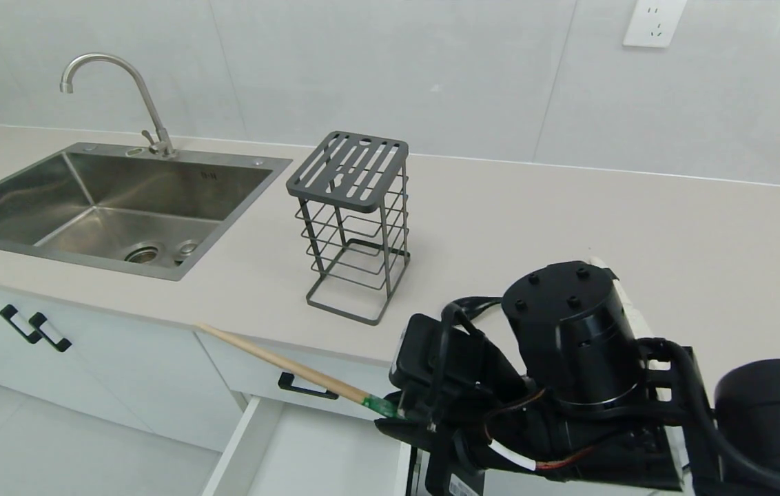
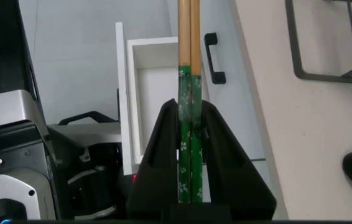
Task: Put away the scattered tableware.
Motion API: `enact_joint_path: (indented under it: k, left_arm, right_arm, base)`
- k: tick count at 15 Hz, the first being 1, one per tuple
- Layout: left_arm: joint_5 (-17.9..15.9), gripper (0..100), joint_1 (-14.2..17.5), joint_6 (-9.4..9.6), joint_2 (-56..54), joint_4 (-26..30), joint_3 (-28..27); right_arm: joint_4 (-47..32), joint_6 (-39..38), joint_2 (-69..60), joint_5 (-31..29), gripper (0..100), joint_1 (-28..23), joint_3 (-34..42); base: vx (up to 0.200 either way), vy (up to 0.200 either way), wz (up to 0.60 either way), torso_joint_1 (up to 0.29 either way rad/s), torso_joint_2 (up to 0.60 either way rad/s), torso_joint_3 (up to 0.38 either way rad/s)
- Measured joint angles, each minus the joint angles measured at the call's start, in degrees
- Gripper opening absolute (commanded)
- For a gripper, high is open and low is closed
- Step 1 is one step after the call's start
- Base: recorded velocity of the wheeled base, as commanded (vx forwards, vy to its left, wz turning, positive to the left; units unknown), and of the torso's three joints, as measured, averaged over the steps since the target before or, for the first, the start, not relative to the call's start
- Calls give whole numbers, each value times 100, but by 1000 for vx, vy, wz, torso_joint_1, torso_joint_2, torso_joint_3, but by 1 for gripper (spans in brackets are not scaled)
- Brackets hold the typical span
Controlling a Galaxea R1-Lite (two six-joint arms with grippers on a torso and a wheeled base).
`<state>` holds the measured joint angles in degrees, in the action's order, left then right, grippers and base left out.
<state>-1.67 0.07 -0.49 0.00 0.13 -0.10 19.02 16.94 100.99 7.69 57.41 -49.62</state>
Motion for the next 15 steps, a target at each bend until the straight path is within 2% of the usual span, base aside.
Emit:
enact_joint_path:
  k: [8,15]
  left_arm:
    - [1,100,0,-2,0,2,0]
    - [0,100,0,-2,0,5,0]
  right_arm:
    - [-6,0,160,0,0,130,-121]
    - [0,-11,276,-149,0,149,-432]
  base:
    - [0,0,0,-151,290,144]
    - [0,0,0,-96,196,91]
